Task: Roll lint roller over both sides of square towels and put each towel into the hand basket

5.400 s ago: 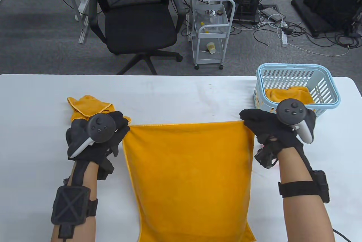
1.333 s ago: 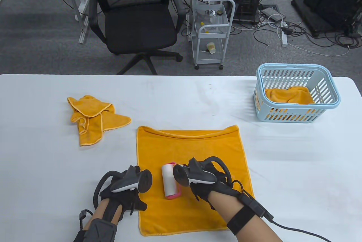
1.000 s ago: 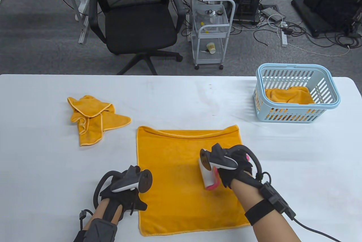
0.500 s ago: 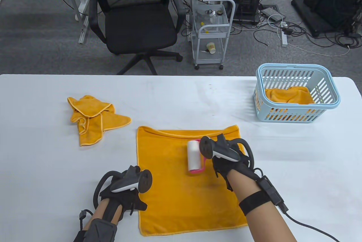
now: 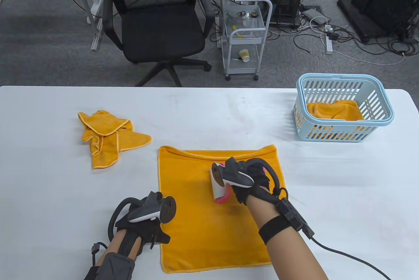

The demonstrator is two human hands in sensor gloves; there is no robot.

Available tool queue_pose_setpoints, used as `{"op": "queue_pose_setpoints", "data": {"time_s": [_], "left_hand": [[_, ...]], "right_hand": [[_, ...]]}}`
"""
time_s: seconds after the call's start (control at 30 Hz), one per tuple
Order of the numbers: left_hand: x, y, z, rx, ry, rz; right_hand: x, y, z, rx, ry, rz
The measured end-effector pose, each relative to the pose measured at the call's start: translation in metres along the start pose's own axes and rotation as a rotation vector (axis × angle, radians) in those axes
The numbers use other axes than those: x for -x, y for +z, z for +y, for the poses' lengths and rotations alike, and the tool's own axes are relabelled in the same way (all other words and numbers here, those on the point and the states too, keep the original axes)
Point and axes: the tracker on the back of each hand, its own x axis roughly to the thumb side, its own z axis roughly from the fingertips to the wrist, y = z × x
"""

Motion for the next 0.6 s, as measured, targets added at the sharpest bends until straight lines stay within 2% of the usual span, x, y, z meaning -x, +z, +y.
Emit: {"op": "queue_pose_setpoints", "data": {"time_s": [0.17, 0.27, 0.37, 0.43, 0.5, 0.53, 0.6], "left_hand": [[0.0, 0.0, 0.0, 0.0, 0.0, 0.0], [0.0, 0.0, 0.0, 0.0, -0.001, 0.0], [0.0, 0.0, 0.0, -0.001, 0.001, -0.001], [0.0, 0.0, 0.0, -0.001, 0.001, -0.001], [0.0, 0.0, 0.0, -0.001, 0.004, -0.002], [0.0, 0.0, 0.0, -0.001, 0.004, -0.002], [0.0, 0.0, 0.0, -0.001, 0.006, -0.003]], "right_hand": [[0.057, -0.005, 0.022, -0.101, 0.209, 0.198], [0.07, -0.006, 0.025, -0.119, 0.167, 0.223], [0.058, -0.005, 0.017, -0.038, 0.012, 0.166], [0.038, -0.003, 0.004, 0.01, -0.126, 0.067], [0.019, -0.002, -0.006, 0.067, -0.182, 0.008], [-0.001, -0.001, -0.015, 0.09, -0.216, -0.057], [-0.022, 0.0, -0.021, 0.1, -0.244, -0.114]]}}
